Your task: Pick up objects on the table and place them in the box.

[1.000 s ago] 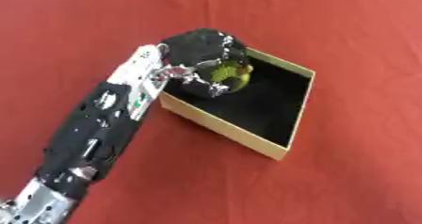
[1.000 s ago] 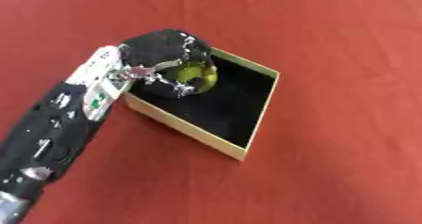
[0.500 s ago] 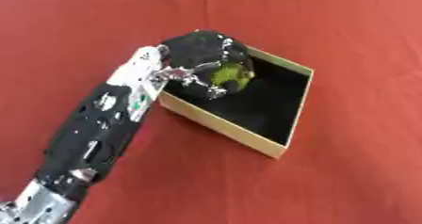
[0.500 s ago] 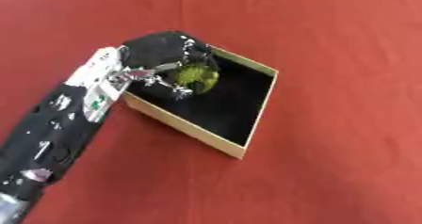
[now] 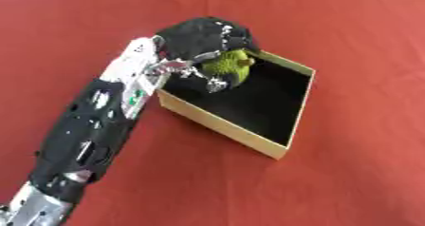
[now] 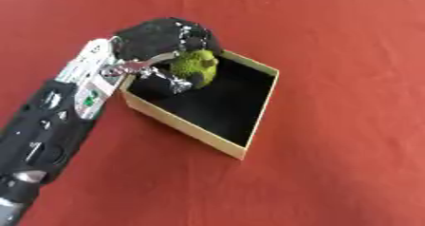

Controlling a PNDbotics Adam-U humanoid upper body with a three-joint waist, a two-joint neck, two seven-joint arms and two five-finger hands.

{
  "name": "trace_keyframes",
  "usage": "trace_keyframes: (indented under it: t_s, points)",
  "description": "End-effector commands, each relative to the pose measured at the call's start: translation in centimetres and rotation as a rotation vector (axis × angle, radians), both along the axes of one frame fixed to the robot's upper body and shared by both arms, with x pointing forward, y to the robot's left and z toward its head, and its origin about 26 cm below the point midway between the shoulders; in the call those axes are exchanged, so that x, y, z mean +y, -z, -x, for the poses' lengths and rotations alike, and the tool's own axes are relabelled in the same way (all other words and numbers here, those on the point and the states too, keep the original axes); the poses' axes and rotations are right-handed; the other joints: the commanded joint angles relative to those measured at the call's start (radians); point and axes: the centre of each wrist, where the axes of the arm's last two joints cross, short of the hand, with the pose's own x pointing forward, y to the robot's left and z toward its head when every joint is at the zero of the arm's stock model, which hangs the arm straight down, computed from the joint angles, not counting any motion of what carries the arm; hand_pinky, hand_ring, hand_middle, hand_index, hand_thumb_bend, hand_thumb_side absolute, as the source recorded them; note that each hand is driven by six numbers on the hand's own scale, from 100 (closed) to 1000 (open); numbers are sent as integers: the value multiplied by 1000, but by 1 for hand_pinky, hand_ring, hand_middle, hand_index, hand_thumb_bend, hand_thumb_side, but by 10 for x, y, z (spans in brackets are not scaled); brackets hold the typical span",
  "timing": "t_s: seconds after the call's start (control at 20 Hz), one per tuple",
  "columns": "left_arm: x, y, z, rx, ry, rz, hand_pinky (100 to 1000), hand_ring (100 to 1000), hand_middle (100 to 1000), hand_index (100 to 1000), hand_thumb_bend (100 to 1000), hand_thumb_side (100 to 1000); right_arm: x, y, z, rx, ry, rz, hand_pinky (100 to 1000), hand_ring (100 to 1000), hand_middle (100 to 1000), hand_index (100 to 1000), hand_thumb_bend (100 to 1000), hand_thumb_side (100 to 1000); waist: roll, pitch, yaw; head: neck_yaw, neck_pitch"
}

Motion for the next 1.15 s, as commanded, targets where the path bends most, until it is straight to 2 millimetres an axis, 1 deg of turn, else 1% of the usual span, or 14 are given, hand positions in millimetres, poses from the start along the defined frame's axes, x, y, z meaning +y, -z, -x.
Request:
trace_keyframes:
  t_s: [0.05, 0.25, 0.3, 0.45, 0.55, 0.6, 0.7, 0.8, 0.85, 0.95, 1.05, 1.1, 1.15]
  points:
    - [10, -36, 10, -93, 6, 99, 708, 755, 702, 844, 185, 100, -3, -10, 6, -42, 16, 16, 769, 710, 607, 768, 128, 547, -5, -27, 0, 1, -11]
    - [24, -62, 26, -173, 10, 254, 706, 744, 684, 836, 151, 100, -4, -10, 6, -43, 20, 14, 769, 710, 606, 768, 128, 548, -7, -28, 3, -2, -13]
    - [30, -65, 30, -187, 7, 293, 704, 735, 669, 832, 111, 103, -4, -10, 6, -43, 22, 13, 769, 710, 607, 768, 128, 547, -7, -28, 5, -4, -13]
    - [53, -71, 41, -222, -22, 418, 701, 717, 644, 821, 100, 136, -6, -9, 6, -45, 29, 10, 769, 710, 606, 768, 128, 547, -9, -26, 11, -14, -17]
    - [71, -71, 48, -239, -50, 502, 693, 704, 627, 815, 100, 153, -7, -9, 7, -45, 39, 9, 769, 710, 606, 768, 128, 547, -10, -24, 18, -26, -20]
    - [75, -69, 51, -242, -57, 537, 698, 705, 628, 819, 100, 195, -8, -9, 7, -44, 42, 6, 768, 710, 606, 767, 129, 547, -12, -22, 21, -32, -22]
    - [79, -67, 56, -241, -58, 595, 689, 694, 616, 813, 100, 202, -7, -8, 6, -44, 37, 2, 768, 710, 606, 767, 129, 547, -16, -19, 22, -40, -24]
    - [84, -65, 61, -241, -63, 654, 688, 681, 603, 805, 100, 257, -6, -8, 6, -45, 35, 2, 768, 709, 606, 767, 129, 547, -20, -17, 24, -51, -24]
    - [90, -64, 64, -242, -75, 689, 688, 680, 602, 804, 100, 260, -7, -8, 6, -46, 41, 1, 768, 709, 606, 767, 129, 547, -22, -15, 26, -60, -23]
    - [103, -62, 71, -255, -102, 762, 688, 666, 588, 791, 100, 311, -10, -8, 7, -48, 53, 0, 768, 709, 606, 767, 129, 547, -24, -13, 30, -78, -19]
    - [117, -60, 79, -271, -131, 840, 689, 662, 584, 788, 100, 382, -12, -8, 7, -51, 65, -4, 768, 709, 606, 767, 129, 547, -25, -12, 35, -93, -18]
    - [125, -60, 84, -283, -147, 880, 692, 663, 585, 788, 100, 435, -12, -8, 7, -53, 69, -7, 768, 709, 606, 767, 133, 547, -25, -11, 35, -97, -18]
    - [133, -59, 88, -294, -167, 916, 694, 665, 587, 790, 100, 456, -13, -8, 8, -54, 73, -9, 768, 709, 606, 767, 135, 547, -25, -10, 37, -103, -18]
